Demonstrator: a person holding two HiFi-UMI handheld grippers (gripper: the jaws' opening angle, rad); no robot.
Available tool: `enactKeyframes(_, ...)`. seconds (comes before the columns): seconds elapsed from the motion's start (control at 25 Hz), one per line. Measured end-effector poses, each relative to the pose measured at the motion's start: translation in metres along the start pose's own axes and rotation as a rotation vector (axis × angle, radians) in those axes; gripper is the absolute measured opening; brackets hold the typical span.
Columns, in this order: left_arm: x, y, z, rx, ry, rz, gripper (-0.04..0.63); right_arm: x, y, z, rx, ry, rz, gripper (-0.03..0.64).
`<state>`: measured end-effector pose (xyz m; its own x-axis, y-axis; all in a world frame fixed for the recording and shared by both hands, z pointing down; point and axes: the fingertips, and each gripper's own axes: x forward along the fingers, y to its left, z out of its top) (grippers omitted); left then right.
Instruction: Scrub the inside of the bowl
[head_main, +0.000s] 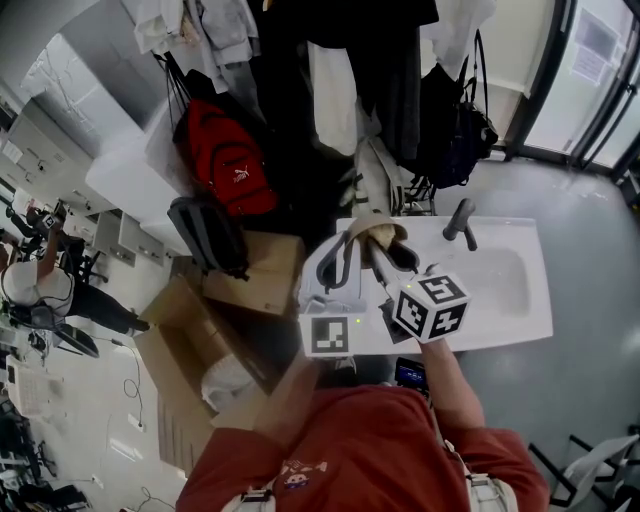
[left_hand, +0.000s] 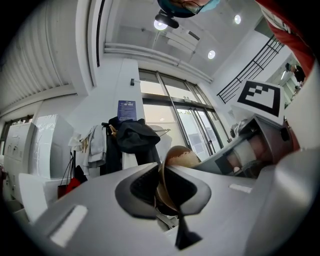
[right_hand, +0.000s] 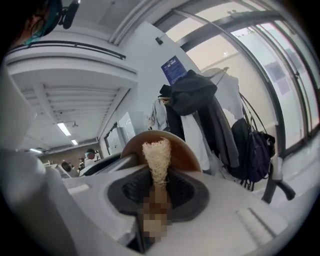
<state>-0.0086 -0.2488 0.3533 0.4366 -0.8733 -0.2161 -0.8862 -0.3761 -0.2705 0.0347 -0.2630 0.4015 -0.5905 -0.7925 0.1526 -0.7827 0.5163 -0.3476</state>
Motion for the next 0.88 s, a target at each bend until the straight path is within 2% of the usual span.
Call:
enactKeyframes(0.24,0.002,0.004,-0.001,-0.023,0.012,0.003,0.038,0.002,0.003,0.003,-0.240,-0.001,-0.062,0.075)
enactKeyframes(0.6,0.000,0.004,-0.006,-0.038,0.022,-0.004,0.035,0.002,0.011,-0.001,-0.532,0.040,-0.091,0.075)
enactKeyframes(0.72,-0.001,0.002,-0.006,-0.010,0.033,-0.017,0.035,0.000,0.011,-0.003,-0.659,0.062,-0.127,0.075)
enactKeyframes(0.88,-0.001,0.002,-0.010,-0.019,0.057,-0.018,0.035,-0.001,0.010,-0.005,-0.812,0.092,-0.174,0.075)
